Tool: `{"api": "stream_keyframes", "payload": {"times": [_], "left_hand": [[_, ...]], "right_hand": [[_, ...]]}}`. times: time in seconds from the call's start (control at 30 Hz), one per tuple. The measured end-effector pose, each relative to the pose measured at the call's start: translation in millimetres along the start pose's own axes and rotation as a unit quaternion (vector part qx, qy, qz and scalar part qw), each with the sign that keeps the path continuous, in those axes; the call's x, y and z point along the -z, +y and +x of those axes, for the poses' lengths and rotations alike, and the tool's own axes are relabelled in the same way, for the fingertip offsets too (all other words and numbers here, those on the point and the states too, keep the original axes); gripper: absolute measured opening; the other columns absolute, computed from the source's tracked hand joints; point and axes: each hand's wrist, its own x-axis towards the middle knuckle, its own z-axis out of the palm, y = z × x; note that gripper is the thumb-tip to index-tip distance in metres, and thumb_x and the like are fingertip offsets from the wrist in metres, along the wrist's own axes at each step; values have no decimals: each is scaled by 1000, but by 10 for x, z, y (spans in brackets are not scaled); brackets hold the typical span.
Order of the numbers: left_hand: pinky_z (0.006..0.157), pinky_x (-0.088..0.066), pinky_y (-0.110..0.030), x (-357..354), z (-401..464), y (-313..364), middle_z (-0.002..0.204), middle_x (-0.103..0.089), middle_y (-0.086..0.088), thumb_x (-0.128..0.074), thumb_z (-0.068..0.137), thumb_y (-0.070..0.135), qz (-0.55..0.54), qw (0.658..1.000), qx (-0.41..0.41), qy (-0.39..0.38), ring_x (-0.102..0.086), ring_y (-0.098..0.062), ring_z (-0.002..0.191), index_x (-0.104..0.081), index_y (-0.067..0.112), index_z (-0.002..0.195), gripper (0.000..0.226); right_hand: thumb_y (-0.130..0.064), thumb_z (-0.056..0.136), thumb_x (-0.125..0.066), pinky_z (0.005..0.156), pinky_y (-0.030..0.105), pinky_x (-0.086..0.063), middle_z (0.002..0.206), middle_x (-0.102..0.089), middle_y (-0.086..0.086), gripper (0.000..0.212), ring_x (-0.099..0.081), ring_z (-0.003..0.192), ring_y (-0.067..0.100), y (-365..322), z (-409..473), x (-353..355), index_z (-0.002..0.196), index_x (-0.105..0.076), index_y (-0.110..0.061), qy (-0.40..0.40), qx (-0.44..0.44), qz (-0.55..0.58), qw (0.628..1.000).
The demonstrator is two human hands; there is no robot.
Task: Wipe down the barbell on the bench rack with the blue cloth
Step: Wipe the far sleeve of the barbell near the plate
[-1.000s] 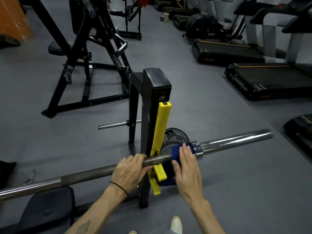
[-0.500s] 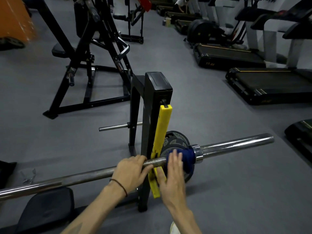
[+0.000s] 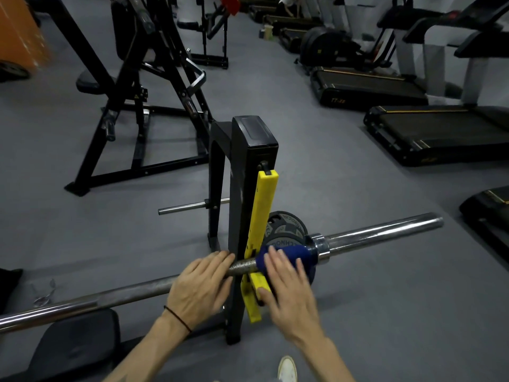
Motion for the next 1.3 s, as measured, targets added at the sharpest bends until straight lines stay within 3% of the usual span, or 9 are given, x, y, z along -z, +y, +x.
{"api": "stream_keyframes", "payload": {"times": [0.2,0.37,0.53,0.7,0.83,1.0,1.13,1.2,1.3], "left_hand": [[101,-46,-39,-27,-1,38,144,-57,-9,-47,100,39,25,999,23,-12,-60,-25,125,-56,11,142,52],[101,-44,-39,-13,-25,9,139,-60,-11,-48,100,36,30,1000,-3,3,-62,-26,122,-60,10,137,46],[96,-52,-39,-54,1,35,131,-66,-9,-47,103,40,40,999,22,3,-64,-25,116,-66,11,130,44],[72,-53,-36,-31,5,28,101,-67,-4,-48,102,48,59,998,3,-7,-63,-22,82,-67,11,124,47],[52,-43,-34,-18,94,42,75,-56,1,-45,100,58,74,995,53,-24,-54,-19,59,-69,18,100,47],[35,-35,-28,38,274,50,50,-53,1,-26,99,62,45,988,112,-98,-52,-21,37,-62,19,71,63],[61,-43,-34,204,500,10,83,-65,0,-18,105,57,17,957,130,-257,-69,-22,81,-62,27,107,53],[69,-40,-34,253,610,-31,83,-61,0,-15,101,63,-49,929,177,-323,-64,-24,84,-63,25,96,62],[68,-43,-35,264,579,-10,78,-60,1,-12,100,64,-46,933,171,-313,-65,-25,79,-62,25,91,64]], "right_hand": [[-65,106,-13,128,38,1,173,1,-5,77,6,160,12,-127,66,-24,164,-12,-15,20,-156,84,984],[-59,110,-20,127,38,-8,172,-18,-1,69,-16,158,16,58,-40,77,162,-30,-14,-24,11,-35,999],[-59,110,-17,128,41,-3,173,-7,-4,71,-5,160,14,136,-3,34,164,-20,-14,34,-147,11,988],[-63,109,-18,127,39,-5,173,-14,0,73,-9,160,15,-260,4,-37,163,-26,-14,-23,-18,-3,1000],[-57,110,-17,129,36,4,170,-21,-6,66,-12,159,10,295,-10,128,160,-34,-17,43,-120,-16,992],[-68,105,-14,128,35,4,173,-6,-3,79,4,160,11,-396,52,-138,164,-16,-15,33,-159,118,980],[-58,110,-22,127,43,-7,168,-30,-3,66,-24,156,15,-59,-14,19,158,-42,-17,3,-4,-8,1000],[-56,110,-22,128,44,-5,162,-40,-4,64,-32,152,12,267,89,153,152,-50,-17,43,-58,-25,997],[-62,108,-13,129,43,3,166,-33,-3,73,-17,157,6,209,149,112,156,-39,-14,66,-165,23,984]]}}
